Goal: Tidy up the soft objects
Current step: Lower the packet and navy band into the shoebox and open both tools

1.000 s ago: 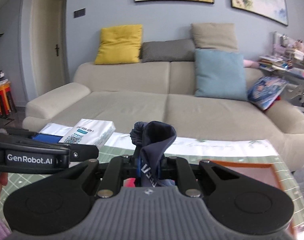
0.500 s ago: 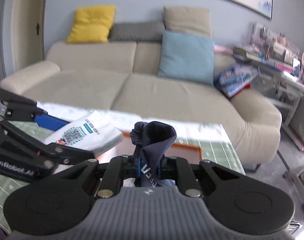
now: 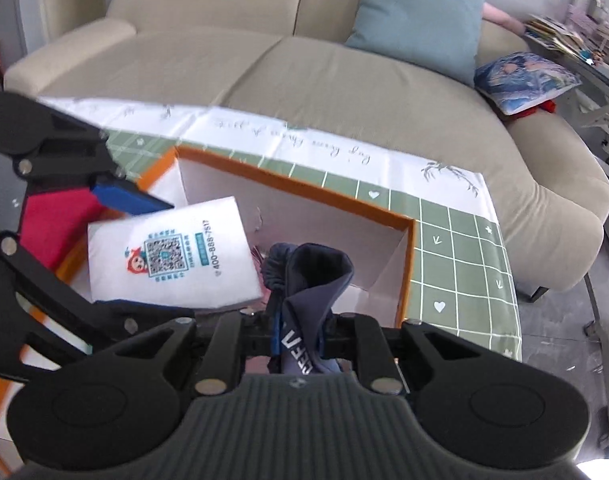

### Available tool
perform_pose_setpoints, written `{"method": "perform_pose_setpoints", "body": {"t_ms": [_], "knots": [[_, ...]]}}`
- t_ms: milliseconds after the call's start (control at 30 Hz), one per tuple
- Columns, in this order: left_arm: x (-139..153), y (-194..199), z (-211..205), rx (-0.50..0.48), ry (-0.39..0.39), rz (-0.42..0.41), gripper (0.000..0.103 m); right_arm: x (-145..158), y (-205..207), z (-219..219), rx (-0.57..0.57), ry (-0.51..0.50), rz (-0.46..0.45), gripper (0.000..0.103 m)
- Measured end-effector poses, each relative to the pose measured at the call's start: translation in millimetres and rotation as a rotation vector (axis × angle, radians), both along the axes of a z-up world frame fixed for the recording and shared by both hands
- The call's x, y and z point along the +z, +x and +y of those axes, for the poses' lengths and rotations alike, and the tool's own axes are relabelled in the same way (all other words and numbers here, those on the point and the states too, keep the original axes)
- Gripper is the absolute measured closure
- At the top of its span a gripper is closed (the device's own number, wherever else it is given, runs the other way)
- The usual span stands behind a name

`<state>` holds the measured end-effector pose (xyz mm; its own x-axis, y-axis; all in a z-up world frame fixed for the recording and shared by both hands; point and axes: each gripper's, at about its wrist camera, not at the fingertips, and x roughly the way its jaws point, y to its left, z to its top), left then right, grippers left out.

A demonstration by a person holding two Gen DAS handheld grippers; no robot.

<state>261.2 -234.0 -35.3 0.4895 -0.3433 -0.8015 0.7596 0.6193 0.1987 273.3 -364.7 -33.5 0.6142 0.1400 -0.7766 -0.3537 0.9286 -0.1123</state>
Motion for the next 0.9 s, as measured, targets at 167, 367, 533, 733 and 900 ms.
{"method": "perform_pose_setpoints", "body": {"t_ms": [167,367,533,733,900], "knots": [[-19,15,-8,-0.011,0.049,0.041,0.029,-16,13,3,0.027,-0.034,0.027,0.081],[-29,22,-7,-0.011,0.068,0.053,0.020,-22,18,4,0.029,-0.048,0.014,0.065],[-29,22,-5,-0.010,0.044,0.067,0.015,-18,18,1,0.015,-0.045,0.003,0.057],[-18,16,1,-0.018,0.026,0.059,0.015,-10,11,3,0.014,-0.043,-0.012,0.049],[2,5,8,-0.013,0.015,0.035,0.015,4,1,7,0.018,-0.046,-0.031,0.045]]}}
